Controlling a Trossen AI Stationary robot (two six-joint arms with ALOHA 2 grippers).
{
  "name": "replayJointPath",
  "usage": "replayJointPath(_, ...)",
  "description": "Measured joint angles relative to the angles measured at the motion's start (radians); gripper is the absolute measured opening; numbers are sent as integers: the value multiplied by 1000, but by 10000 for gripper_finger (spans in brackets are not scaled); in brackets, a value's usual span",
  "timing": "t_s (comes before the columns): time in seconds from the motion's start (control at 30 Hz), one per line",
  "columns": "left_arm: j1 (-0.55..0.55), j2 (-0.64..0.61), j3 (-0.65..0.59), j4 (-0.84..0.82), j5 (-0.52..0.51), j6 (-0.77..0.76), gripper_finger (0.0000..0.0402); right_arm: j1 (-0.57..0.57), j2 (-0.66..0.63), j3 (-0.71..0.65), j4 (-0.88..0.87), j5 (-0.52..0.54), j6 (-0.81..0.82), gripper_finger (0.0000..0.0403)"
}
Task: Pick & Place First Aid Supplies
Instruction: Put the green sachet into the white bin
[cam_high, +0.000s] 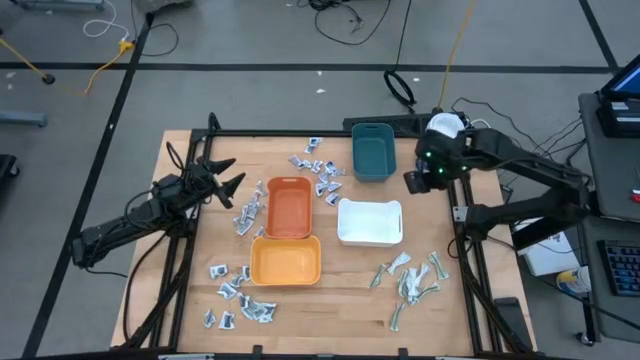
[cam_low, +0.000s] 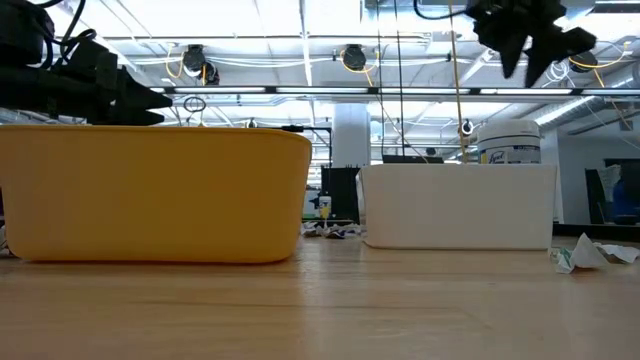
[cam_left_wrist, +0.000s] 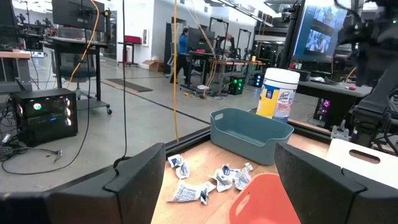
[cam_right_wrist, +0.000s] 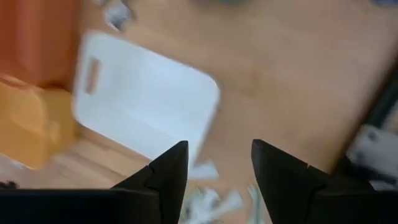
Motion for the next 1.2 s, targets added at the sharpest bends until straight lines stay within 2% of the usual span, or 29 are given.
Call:
replayJointPath(0.2,0,0,0,0,0,0,308,12,17,0,-129,-16,22,171)
replayJointPath(0.3,0,0,0,0,0,0,308,78,16,0,-134,-11,44,171)
replayJointPath(0.57,0,0,0,0,0,0,308,398,35,0,-128,-7,77,171)
replayJointPath(0.83,0,0,0,0,0,0,308,724,71,0,-110,46,-70,171)
replayJointPath(1.2,0,0,0,0,0,0,308,1061,118,0,-106,46,-140,171)
